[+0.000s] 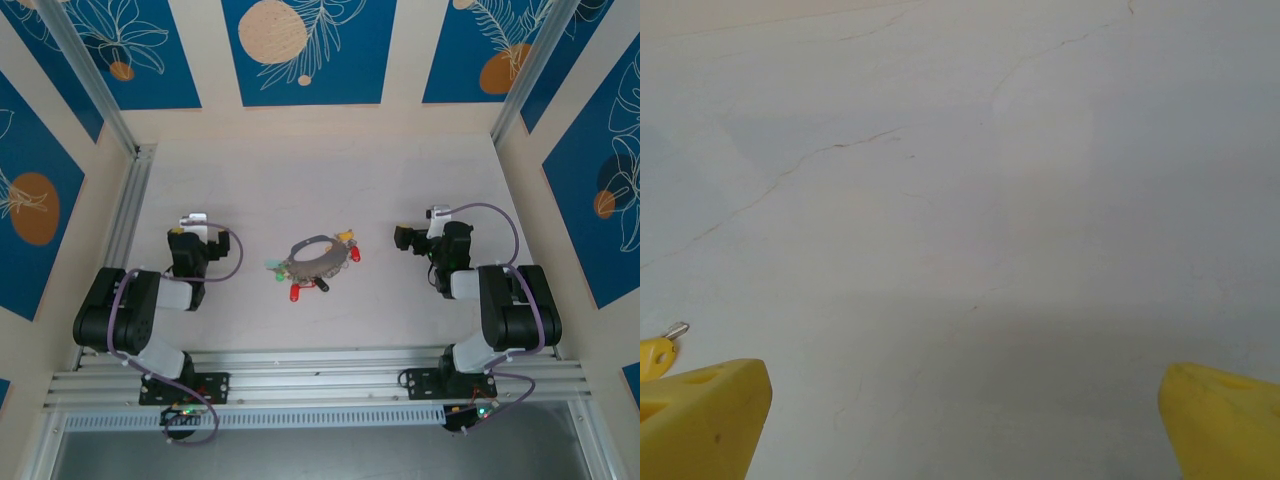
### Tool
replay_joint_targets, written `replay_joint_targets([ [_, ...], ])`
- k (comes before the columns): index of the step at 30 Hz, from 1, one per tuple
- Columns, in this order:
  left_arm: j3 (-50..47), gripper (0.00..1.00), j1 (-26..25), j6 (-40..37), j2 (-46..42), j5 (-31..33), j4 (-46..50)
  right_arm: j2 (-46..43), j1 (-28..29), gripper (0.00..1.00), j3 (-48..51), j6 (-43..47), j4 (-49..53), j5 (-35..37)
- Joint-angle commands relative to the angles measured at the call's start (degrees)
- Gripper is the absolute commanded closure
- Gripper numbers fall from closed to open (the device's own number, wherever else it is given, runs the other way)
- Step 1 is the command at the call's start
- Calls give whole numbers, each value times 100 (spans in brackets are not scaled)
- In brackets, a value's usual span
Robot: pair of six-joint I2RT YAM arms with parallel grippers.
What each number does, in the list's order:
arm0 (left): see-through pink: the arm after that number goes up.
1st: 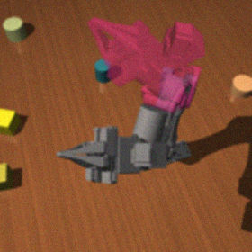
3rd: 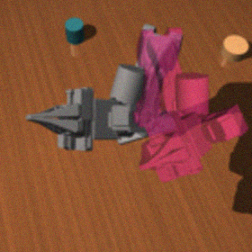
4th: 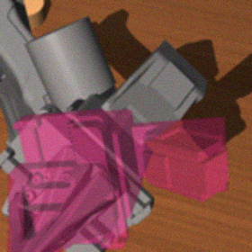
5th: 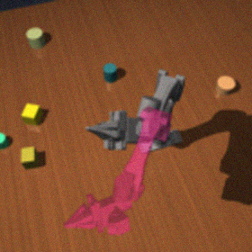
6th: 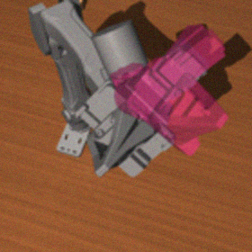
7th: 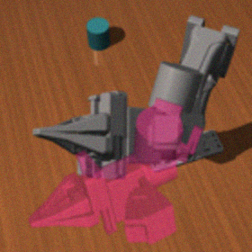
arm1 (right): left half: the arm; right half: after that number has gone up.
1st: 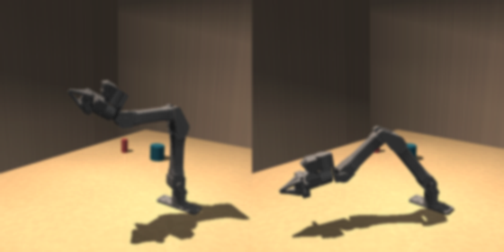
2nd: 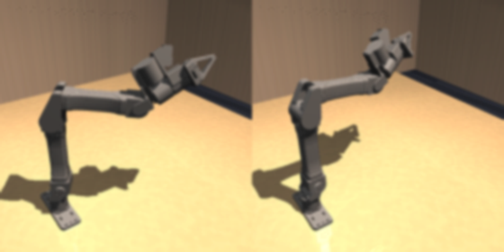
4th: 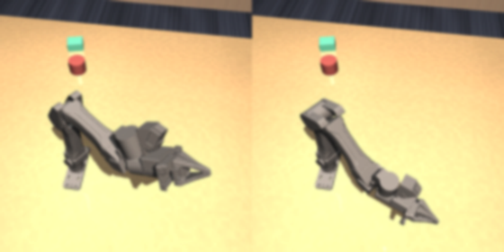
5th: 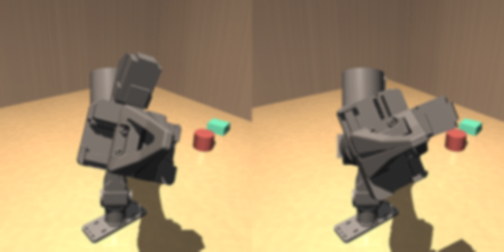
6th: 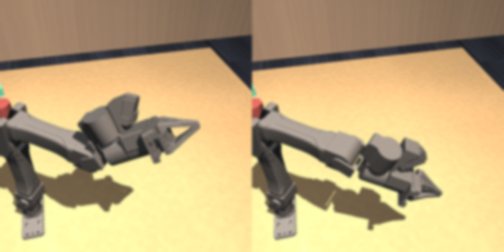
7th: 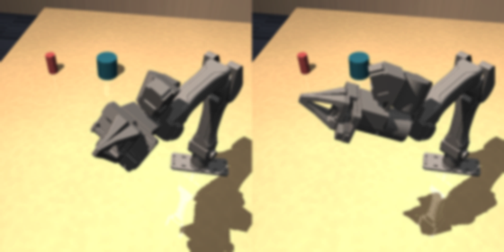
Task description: Put the keys on the keyring
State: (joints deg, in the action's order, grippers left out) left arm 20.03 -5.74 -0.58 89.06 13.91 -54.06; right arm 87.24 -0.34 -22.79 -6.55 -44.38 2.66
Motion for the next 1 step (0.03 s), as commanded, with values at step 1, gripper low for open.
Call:
replay_joint_targets([
  [1,10,0,69,-12,36,-82,-205,3,14,1,-121,110,-157,104],
])
